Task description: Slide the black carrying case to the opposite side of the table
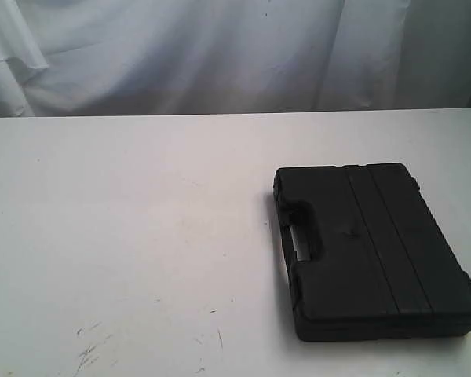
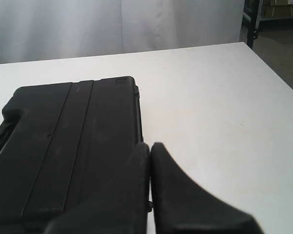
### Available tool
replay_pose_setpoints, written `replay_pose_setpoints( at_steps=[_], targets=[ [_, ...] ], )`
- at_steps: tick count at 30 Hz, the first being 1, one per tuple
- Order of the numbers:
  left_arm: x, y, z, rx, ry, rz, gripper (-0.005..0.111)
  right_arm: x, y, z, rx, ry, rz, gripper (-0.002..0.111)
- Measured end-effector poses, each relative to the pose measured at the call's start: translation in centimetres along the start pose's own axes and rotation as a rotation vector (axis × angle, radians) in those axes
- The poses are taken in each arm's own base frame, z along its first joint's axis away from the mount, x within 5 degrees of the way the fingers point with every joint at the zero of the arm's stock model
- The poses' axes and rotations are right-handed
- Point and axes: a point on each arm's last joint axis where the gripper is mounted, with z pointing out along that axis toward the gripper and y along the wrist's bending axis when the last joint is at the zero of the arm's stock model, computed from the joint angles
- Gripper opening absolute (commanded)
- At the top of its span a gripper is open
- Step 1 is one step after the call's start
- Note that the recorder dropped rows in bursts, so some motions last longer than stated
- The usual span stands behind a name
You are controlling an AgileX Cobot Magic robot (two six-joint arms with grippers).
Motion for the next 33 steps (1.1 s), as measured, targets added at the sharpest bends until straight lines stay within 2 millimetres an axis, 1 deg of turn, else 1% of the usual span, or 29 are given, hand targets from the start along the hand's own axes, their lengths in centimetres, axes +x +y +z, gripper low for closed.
replay_pose_setpoints(
  at_steps=[6,8,10,14,18,26,30,33],
  targets=[
    [0.0,0.0,0.0,0.0,0.0,0.0,0.0,0.0,0.0,0.0,0.0,-0.002,0.0,0.0],
    [0.0,0.0,0.0,0.0,0.0,0.0,0.0,-0.3,0.1,0.0,-0.006,-0.032,0.011,0.0],
    [0.0,0.0,0.0,0.0,0.0,0.0,0.0,-0.9,0.2,0.0,-0.018,-0.094,0.033,0.0],
    [0.0,0.0,0.0,0.0,0.0,0.0,0.0,-2.9,0.3,-0.5,-0.038,-0.322,0.055,0.0],
    [0.0,0.0,0.0,0.0,0.0,0.0,0.0,-4.4,0.3,-1.1,-0.048,-0.499,0.06,0.0],
    [0.0,0.0,0.0,0.0,0.0,0.0,0.0,-5.4,0.3,-1.7,-0.055,-0.628,0.061,0.0],
    [0.0,0.0,0.0,0.0,0.0,0.0,0.0,-6.3,0.3,-2.5,-0.062,-0.763,0.066,0.0],
    [0.0,0.0,0.0,0.0,0.0,0.0,0.0,-7.2,0.3,-3.1,-0.074,-0.801,0.09,0.0]
  ],
)
